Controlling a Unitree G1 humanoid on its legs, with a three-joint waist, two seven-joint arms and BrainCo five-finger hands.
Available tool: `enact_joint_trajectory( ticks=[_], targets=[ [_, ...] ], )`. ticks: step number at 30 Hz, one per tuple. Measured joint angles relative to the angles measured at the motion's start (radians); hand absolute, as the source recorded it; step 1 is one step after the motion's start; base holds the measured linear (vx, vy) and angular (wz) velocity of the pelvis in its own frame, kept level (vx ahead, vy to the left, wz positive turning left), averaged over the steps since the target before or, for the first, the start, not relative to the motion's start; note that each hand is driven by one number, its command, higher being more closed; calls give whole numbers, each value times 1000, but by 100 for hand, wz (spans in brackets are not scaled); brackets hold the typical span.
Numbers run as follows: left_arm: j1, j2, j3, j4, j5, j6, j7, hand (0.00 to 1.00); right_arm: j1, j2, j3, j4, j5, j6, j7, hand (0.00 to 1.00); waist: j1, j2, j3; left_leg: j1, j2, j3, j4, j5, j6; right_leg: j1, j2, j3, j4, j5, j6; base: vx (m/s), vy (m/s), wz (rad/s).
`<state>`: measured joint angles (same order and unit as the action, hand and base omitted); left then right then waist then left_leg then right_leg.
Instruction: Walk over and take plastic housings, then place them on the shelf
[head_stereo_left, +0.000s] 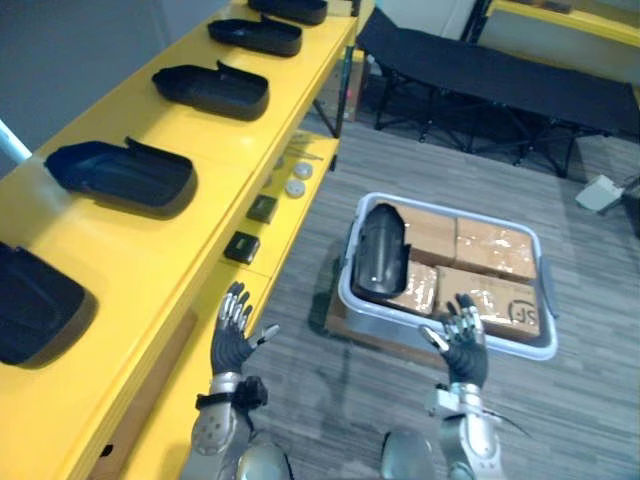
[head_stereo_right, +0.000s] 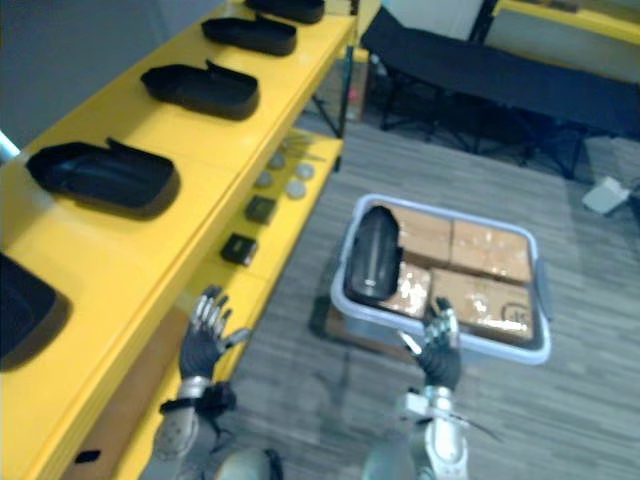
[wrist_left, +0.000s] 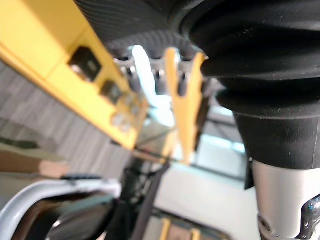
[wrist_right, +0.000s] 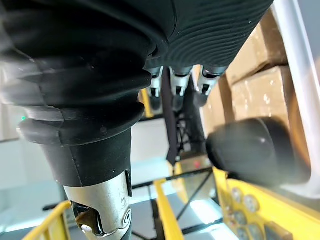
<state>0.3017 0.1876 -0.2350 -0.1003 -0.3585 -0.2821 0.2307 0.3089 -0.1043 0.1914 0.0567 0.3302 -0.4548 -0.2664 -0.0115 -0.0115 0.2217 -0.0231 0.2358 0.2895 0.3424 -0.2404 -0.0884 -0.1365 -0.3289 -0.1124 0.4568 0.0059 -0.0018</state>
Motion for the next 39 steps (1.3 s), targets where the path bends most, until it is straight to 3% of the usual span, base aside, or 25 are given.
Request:
enact_joint_trajectory(
  ticks=[1, 2, 3, 4, 5, 6, 7, 8, 9, 10, 11, 12, 13, 15, 16, 17, 21, 25, 30, 34, 39],
  targets=[
    [1, 0, 0, 2, -5, 0, -3, 0, 3, 2, 0, 2, -12, 1, -4, 0, 0, -8, -8, -3, 7, 0, -1, 10, -17, 3, 2, -5, -29, 6, 10, 23, -473, -2],
    [1, -1, -1, 9, -27, -1, -9, 0, 10, 6, 0, 4, -23, 1, -8, 0, -4, -28, -21, -12, 19, -7, 2, 24, -46, 25, 12, -37, -103, 17, 68, 30, -411, -14],
    [-2, -25, -3, 33, -39, 0, -10, 0, 15, -1, -5, 5, -21, 1, -5, 0, -3, -29, -36, -13, 48, -10, -5, 41, -78, 52, 39, -77, -138, -50, 165, 36, -515, -24],
    [0, -39, -5, 41, -61, 0, -10, 0, 14, -10, -8, 3, -20, 2, 3, 0, -2, -12, -40, -14, 70, -10, -11, 50, -93, 56, 60, -93, -153, -72, 185, 36, -496, -42],
    [2, -85, -16, 58, -106, 0, -9, 0, 8, -45, -15, 2, -20, 8, 8, 0, -10, 38, -37, -15, 115, -23, -29, 64, -105, 55, 105, -111, -164, -102, 176, 26, -521, -27],
    [-6, -122, -53, 76, -116, 2, -6, 0, 10, -89, -41, 6, -19, 37, 14, 0, -27, 77, -20, -14, 143, -40, -35, 97, -87, 52, 137, -116, -145, -116, 152, 9, -394, -12],
    [-11, -132, -68, 82, -116, 1, -5, 0, 13, -106, -56, 10, -17, 48, 19, 0, -36, 88, -15, -14, 145, -44, -32, 122, -69, 52, 141, -125, -129, -127, 142, -18, -340, 12],
    [-22, -139, -92, 88, -118, 1, -8, 0, 28, -122, -90, 12, -16, 65, 26, 0, -54, 92, -11, -26, 141, -44, -7, 170, -15, 55, 136, -132, -104, -147, 123, -39, -311, 19],
    [-29, -139, -95, 93, -117, -2, -18, 0, 43, -129, -125, 12, -8, 67, 27, 0, -61, 91, -10, -49, 141, -34, 37, 206, 32, 69, 131, -132, -106, -164, 115, -52, -280, 12],
    [-29, -139, -95, 93, -116, -7, -25, 0, 45, -131, -145, 12, 2, 65, 29, 0, -58, 89, -9, -57, 134, -40, 56, 196, 22, 74, 121, -128, -120, -174, 111, -83, -151, -8],
    [-22, -137, -94, 92, -114, -16, -45, 0, 52, -137, -182, 19, 36, 62, 35, 0, -55, 91, -9, -69, 89, -73, 67, 154, -4, 76, 118, -124, -129, -177, 107, -67, -56, -18],
    [-16, -135, -93, 92, -115, -19, -53, 0, 50, -140, -193, 28, 50, 60, 36, 0, -54, 91, -9, -70, 58, -93, 62, 134, -6, 78, 119, -118, -136, -180, 102, -83, -8, -30],
    [1, -132, -89, 91, -119, -20, -67, 0, 35, -147, -207, 44, 60, 60, 36, 0, -49, 92, -8, -69, -15, -138, 13, 103, -1, 80, 129, -104, -156, -172, 100, -46, 8, -26],
    [21, -113, -88, 92, -147, -16, -88, 0, 9, -150, -205, 67, 57, 60, 29, 0, -38, 89, -10, -58, -44, -148, -46, 72, -4, 68, 143, -93, -168, -164, 104, -46, 42, -25],
    [24, -95, -85, 92, -147, -9, -97, 0, -34, -147, -203, 103, 46, 67, 24, 0, -26, 73, 1, -37, -58, -139, -79, 85, -35, 63, 142, -82, -186, -150, 112, -38, 59, -32],
    [22, -80, -85, 92, -145, -4, -113, 0, -94, -151, -203, 157, 27, 77, 21, 0, -16, 66, 9, -32, -73, -134, -95, 88, -39, 68, 141, -76, -225, -117, 119, -30, 68, -37],
    [-13, -64, -91, 91, -137, 24, -133, 0, -329, -177, -207, 320, 61, 142, -3, 0, 19, 55, 48, -51, -95, -113, -85, 97, -29, 108, 136, -82, -382, 22, 139, 14, 111, -22],
    [-116, -52, -90, 113, -40, 73, -120, 0, -604, -220, -209, 462, 69, 194, -36, 0, 39, 70, 114, -120, -111, -153, -51, 99, -19, 116, 131, -137, -460, 90, 140, -35, 61, 18],
    [-188, -53, -91, 344, 109, 104, -73, 0, -907, -321, -209, 637, 89, 252, -63, 0, 99, 88, 191, -197, -120, -206, -23, 108, -10, 90, 131, -186, -468, 104, 137, -68, 18, 29],
    [-192, -50, -86, 508, 141, 108, -34, 0, -1023, -375, -198, 725, 88, 310, -63, 0, 126, 96, 206, -231, -130, -228, -5, 109, -7, 67, 122, -200, -448, 105, 139, -9, 35, 15],
    [-214, -67, -49, 638, 140, 63, -21, 0, -1135, -436, -156, 807, 86, 380, -61, 0, 169, 134, 238, -276, -144, -257, 34, 104, 1, 29, 105, -223, -404, 104, 139, -61, 52, 7]
  ],
)
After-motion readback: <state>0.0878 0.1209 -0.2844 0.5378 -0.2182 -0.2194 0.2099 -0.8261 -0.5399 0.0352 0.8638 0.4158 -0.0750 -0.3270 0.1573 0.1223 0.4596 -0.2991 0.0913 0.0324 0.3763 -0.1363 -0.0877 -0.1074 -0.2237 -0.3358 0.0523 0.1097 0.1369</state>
